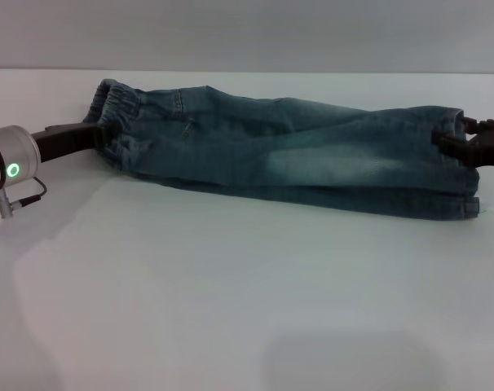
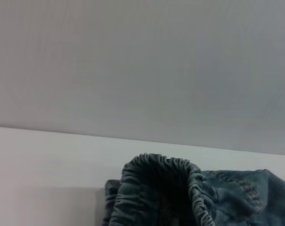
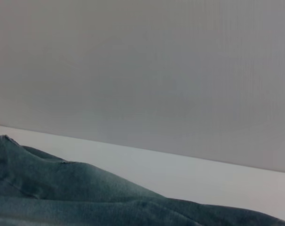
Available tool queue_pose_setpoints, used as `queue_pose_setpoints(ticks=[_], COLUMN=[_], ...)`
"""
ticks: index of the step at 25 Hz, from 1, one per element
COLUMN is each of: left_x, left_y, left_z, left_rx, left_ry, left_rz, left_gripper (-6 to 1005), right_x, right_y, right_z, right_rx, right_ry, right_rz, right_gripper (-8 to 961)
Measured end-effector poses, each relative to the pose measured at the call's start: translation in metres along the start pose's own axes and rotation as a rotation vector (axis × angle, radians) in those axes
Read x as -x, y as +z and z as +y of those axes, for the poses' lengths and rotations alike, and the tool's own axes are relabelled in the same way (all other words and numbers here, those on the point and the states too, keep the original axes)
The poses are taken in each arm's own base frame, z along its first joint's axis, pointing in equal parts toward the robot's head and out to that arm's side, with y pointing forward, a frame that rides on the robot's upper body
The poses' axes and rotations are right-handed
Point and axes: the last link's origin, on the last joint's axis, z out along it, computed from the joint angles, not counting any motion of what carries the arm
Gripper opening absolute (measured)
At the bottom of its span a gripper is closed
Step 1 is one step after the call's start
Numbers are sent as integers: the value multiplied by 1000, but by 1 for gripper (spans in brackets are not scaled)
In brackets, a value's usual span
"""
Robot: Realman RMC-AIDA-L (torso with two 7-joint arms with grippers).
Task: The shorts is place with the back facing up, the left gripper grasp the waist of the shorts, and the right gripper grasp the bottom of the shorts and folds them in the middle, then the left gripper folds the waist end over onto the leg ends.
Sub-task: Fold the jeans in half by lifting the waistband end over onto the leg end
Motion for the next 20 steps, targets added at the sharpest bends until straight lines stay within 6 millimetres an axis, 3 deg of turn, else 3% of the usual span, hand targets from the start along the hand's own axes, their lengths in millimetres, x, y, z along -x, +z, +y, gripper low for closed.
queue_pose_setpoints(ticks=[5,12,20], left_x=[-4,-19,-40], left_y=[0,-5,-9], left_z=[6,28,46], left_rx=[39,190,301], left_ry=[7,8,2], left_rz=[4,44,110], left_gripper=[58,64,72], right_x=[0,7,10], right_y=[1,5,31], right_z=[0,4,30], right_rx=[0,-1,60], right_ry=[7,12,-31], right_rz=[-2,-81,-75], right_gripper=[567,567,567])
